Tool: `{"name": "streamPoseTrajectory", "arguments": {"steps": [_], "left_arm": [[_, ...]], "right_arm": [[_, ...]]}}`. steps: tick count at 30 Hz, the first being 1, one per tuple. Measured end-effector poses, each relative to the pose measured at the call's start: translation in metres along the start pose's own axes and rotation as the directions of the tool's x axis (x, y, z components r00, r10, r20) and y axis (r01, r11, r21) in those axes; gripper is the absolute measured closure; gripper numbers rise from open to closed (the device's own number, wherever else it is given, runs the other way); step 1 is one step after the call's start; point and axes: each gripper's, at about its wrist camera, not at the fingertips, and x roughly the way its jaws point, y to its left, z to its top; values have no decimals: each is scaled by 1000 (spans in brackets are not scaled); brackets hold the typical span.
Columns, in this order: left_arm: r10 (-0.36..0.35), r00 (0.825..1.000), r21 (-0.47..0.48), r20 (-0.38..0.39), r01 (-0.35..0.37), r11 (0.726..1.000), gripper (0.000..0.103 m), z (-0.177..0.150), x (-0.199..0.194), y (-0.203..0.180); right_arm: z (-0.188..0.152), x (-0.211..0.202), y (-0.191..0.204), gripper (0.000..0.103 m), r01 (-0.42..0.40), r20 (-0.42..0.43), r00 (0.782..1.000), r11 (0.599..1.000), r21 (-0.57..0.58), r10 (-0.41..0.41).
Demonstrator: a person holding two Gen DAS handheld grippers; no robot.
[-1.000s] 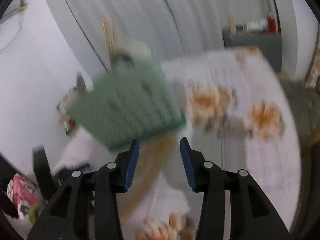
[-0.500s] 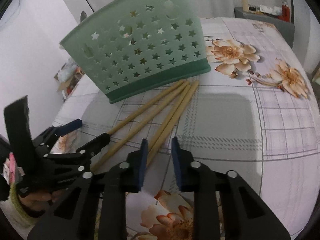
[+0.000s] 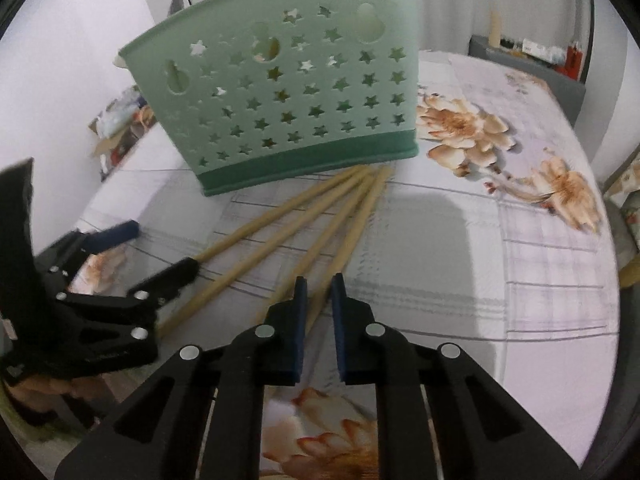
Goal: Organize utensils
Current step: 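Close the right tool on another wooden chopstick beside the caddy, then close the left tool on a wooden chopstick beside the caddy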
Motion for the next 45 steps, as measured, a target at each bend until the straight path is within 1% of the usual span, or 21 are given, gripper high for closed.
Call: {"name": "streamPoseTrajectory", "arguments": {"steps": [4, 6, 7, 9, 11, 12, 14, 15, 17, 19, 22, 25, 27, 31, 33, 34, 35, 38, 42, 45], "left_arm": [[-17, 999, -6, 39, 17, 1000, 12, 2, -8, 6], [-28, 998, 27, 51, 26, 999, 19, 3, -11, 4], [-32, 998, 45, 49, 30, 999, 25, 3, -12, 2], [-52, 998, 101, 29, 49, 994, 33, 2, -11, -4], [-68, 998, 142, 4, 67, 988, 45, 2, -9, -10], [-77, 997, 155, 4, 76, 985, 47, 2, -9, -12], [-91, 996, 180, -5, 91, 979, 57, 4, -8, -15], [-93, 996, 195, -7, 93, 976, 59, 6, -8, -17], [-95, 995, 213, -11, 95, 972, 68, 8, -8, -20], [-102, 995, 227, -22, 105, 968, 74, 9, -8, -22], [-98, 994, 244, -37, 104, 964, 74, 11, -9, -25], [-123, 991, 245, -50, 132, 960, 74, 12, -10, -26], [-126, 989, 261, -73, 141, 955, 74, 11, -8, -28], [-115, 991, 278, -71, 130, 952, 74, 13, -5, -32], [-117, 990, 269, -75, 133, 954, 82, 16, -4, -31], [-120, 990, 265, -79, 136, 955, 90, 17, -2, -31], [-115, 990, 265, -81, 133, 955, 94, 18, -2, -31], [-116, 990, 264, -81, 133, 955, 94, 18, -2, -31], [-157, 982, 221, -110, 178, 959, 95, 16, -6, -26], [-136, 984, 222, -119, 160, 962, 95, 10, -12, -21]], "right_arm": [[0, -4, -21, 95, 32, -2, 999, 999, 35, -32], [0, -5, -28, 96, 38, -2, 999, 998, 46, -38], [0, -6, -30, 96, 39, -2, 999, 998, 51, -38], [0, -6, -32, 96, 36, -1, 999, 997, 62, -36], [0, -5, -31, 96, 36, 0, 999, 997, 61, -36], [0, -5, -31, 96, 38, 2, 999, 998, 59, -38], [-1, -6, -31, 96, 36, 4, 999, 998, 59, -37], [-1, -6, -31, 96, 34, 4, 999, 998, 61, -34], [-1, -5, -33, 96, 28, 5, 1000, 998, 65, -28], [-1, -5, -34, 96, 24, 6, 1000, 997, 70, -25], [-2, -6, -34, 96, 17, 9, 1000, 997, 77, -17], [-2, -6, -35, 96, 12, 11, 1000, 997, 81, -13], [-1, -5, -36, 96, 11, 12, 1000, 996, 83, -12], [-1, -5, -37, 96, 7, 12, 1000, 996, 88, -8], [-1, -5, -37, 96, 1, 13, 1000, 996, 94, -3], [-1, -4, -37, 96, 0, 14, 1000, 996, 95, -1], [-1, -4, -37, 96, -1, 14, 1000, 996, 94, -1], [-2, -5, -36, 96, 3, 13, 1000, 997, 80, -4], [-3, -6, -37, 96, -1, 8, 1000, 997, 72, 0], [-4, -9, -40, 96, -8, -3, 1000, 997, 81, 8]]}}
